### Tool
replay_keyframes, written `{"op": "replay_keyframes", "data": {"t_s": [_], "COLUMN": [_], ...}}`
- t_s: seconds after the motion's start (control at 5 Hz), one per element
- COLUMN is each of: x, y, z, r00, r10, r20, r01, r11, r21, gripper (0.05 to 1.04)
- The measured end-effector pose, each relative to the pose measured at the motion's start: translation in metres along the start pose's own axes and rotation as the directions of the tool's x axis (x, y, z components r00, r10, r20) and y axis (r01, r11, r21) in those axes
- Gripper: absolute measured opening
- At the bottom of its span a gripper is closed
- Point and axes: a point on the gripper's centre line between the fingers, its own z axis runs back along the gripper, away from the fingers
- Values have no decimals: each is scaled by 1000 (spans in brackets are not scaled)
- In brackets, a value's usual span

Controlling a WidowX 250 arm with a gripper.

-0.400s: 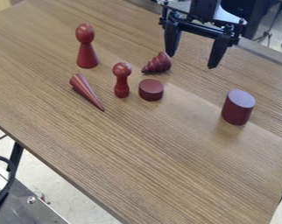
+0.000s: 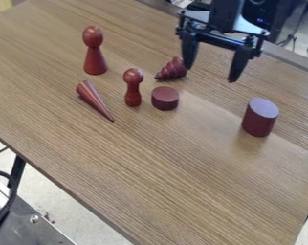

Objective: Move the cylinder to the left of the cone

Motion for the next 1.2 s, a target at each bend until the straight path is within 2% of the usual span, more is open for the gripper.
{"op": "replay_keyframes", "data": {"t_s": [0.2,0.4,0.8,1.0,1.2], "x": [2,-4,-17,-18,-19], "y": [-36,-54,-65,-66,-70], "z": [-3,-6,-44,-61,-63], "r00": [997,996,985,981,982], "r10": [-79,-90,-95,-84,-79], "r20": [-8,-25,-144,-175,-169], "r01": [79,88,87,76,71], "r11": [996,994,994,996,996], "r21": [-28,-65,-64,-53,-57], "gripper": [999,999,999,999,999]}}
